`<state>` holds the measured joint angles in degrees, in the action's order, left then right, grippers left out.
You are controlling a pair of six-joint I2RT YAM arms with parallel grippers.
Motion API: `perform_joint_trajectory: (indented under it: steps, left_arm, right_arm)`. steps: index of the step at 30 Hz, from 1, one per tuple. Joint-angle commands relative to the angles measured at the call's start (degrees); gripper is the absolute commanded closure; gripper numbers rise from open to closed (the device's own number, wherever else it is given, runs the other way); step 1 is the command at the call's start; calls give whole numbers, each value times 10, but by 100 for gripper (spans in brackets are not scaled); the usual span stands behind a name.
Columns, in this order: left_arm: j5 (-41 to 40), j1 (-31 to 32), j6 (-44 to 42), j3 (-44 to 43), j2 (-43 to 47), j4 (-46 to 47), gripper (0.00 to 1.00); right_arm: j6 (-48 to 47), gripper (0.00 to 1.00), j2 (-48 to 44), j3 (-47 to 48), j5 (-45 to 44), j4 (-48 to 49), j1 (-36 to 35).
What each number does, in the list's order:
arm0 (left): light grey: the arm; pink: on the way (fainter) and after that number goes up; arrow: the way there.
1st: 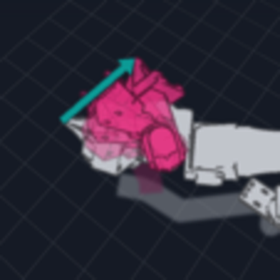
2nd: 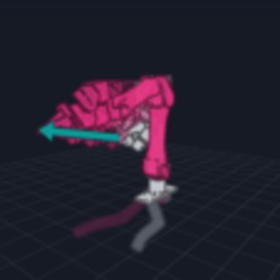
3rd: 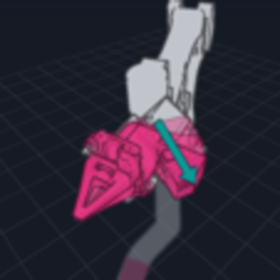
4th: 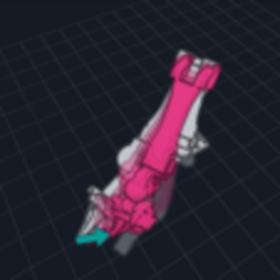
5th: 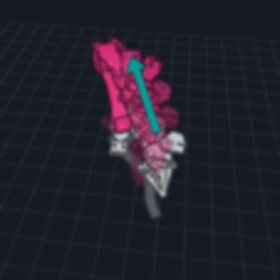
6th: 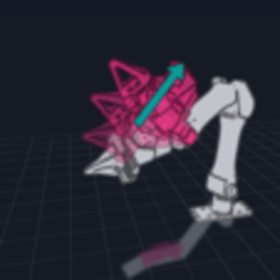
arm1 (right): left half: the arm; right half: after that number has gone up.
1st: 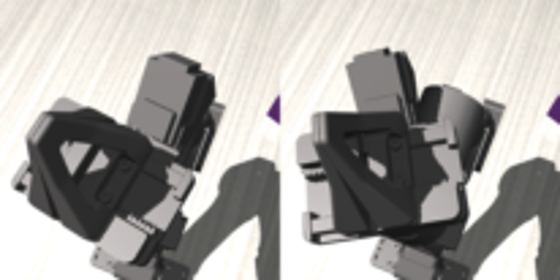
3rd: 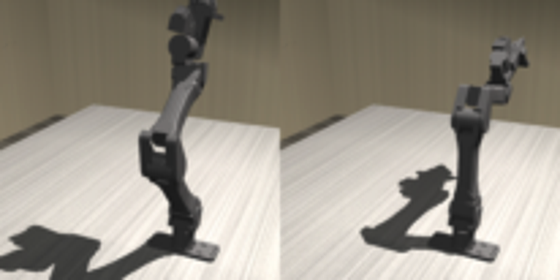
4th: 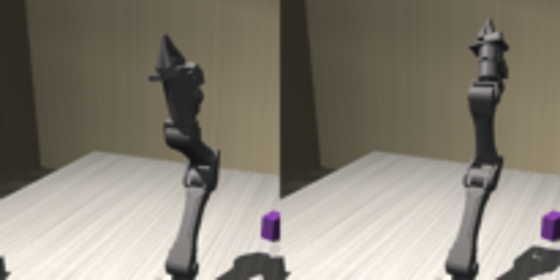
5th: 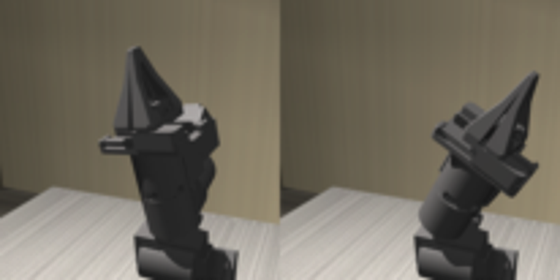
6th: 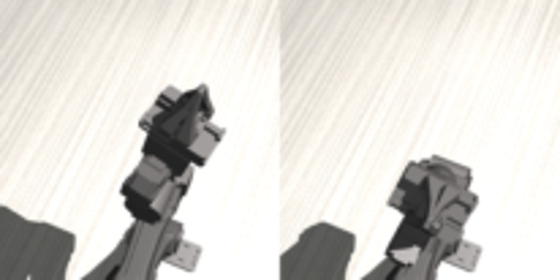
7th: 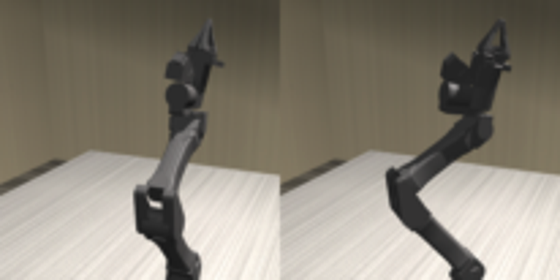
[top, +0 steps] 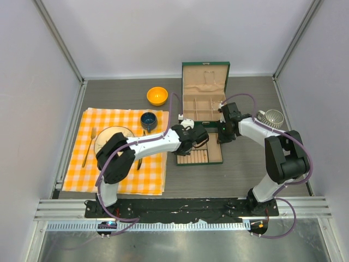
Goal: Organize the mixed jewelry
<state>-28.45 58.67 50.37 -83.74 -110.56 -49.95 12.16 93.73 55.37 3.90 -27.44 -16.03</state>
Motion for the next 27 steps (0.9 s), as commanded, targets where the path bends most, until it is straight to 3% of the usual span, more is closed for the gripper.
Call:
perform_joint_trajectory:
  steps: [1,27]
  left_arm:
    - [-2,-2,6,1,10,3,100]
    - [9,14,15,-5,-17,-10,100]
  right_arm:
    - [1,96,-4,12,-2,14,-2]
    - [9,97,25,26,-3,20,-2]
